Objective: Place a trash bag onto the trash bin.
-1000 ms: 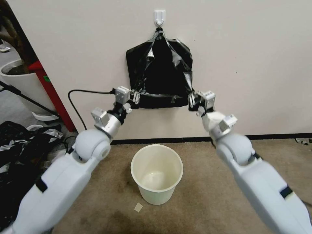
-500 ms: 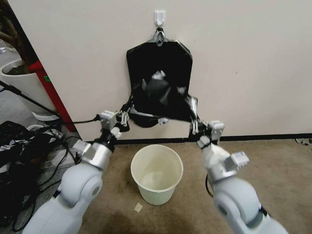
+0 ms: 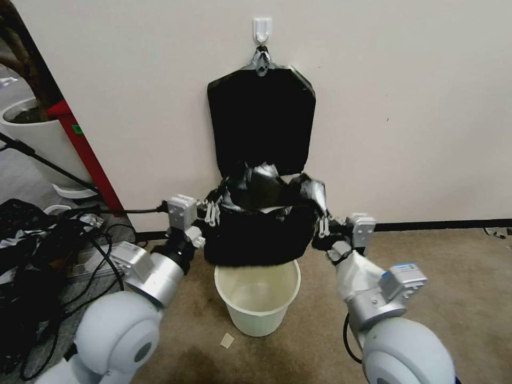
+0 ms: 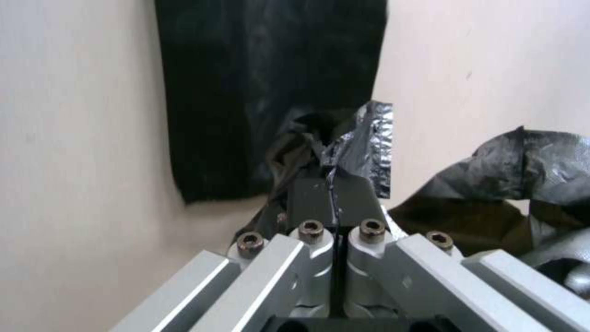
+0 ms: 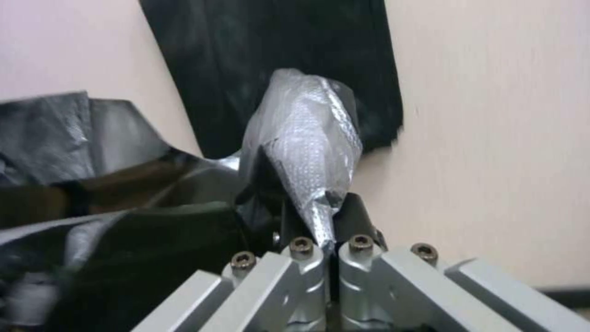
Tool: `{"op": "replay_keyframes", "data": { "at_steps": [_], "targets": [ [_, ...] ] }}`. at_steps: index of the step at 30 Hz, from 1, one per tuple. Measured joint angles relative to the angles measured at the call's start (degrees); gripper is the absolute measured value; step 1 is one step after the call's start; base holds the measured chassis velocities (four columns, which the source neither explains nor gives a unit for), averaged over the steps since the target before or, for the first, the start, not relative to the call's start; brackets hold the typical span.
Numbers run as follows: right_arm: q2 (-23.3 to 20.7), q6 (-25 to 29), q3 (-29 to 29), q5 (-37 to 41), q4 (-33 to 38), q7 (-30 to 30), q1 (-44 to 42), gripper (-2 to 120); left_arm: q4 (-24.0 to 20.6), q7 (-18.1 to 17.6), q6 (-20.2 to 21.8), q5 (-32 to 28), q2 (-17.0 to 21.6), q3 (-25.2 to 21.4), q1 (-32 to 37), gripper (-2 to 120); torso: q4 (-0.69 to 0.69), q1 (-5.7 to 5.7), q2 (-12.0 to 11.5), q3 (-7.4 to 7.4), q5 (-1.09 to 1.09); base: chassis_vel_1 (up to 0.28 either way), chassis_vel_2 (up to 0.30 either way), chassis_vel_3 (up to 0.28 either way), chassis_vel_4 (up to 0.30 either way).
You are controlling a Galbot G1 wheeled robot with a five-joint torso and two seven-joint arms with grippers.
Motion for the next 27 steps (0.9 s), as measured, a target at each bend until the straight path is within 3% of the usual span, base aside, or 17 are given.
{"op": "replay_keyframes", "data": {
  "at_steps": [7, 15, 20, 27],
  "targets": [
    [0.9, 2.7, -0.8, -1.9, -5.6, 0.2, 0.0, 0, 5.1, 1.0, -3.3, 4.2, -2.5, 1.7, 2.6, 0, 0.01, 0.0, 0.0, 0.0, 0.0, 0.0, 0.0, 0.0, 0.0],
    [2.5, 10.6, -1.2, -10.5, -13.2, 0.1, -2.1, 0, 14.1, 5.2, -12.7, 8.3, -5.6, 4.0, 5.4, 0, 0.0, 0.0, 0.0, 0.0, 0.0, 0.0, 0.0, 0.0, 0.0],
    [3.2, 14.1, -3.0, -13.6, -16.6, 0.0, -4.3, 0, 16.7, 6.8, -14.2, 9.5, -5.9, 5.1, 6.2, 0, 0.0, 0.0, 0.0, 0.0, 0.0, 0.0, 0.0, 0.0, 0.0],
    [3.1, 14.7, -6.4, -13.7, -18.6, 1.8, -6.1, 0, 18.7, 5.9, -12.7, 12.5, -4.0, 8.3, 8.3, 0, 0.0, 0.0, 0.0, 0.0, 0.0, 0.0, 0.0, 0.0, 0.0]
  ]
}}
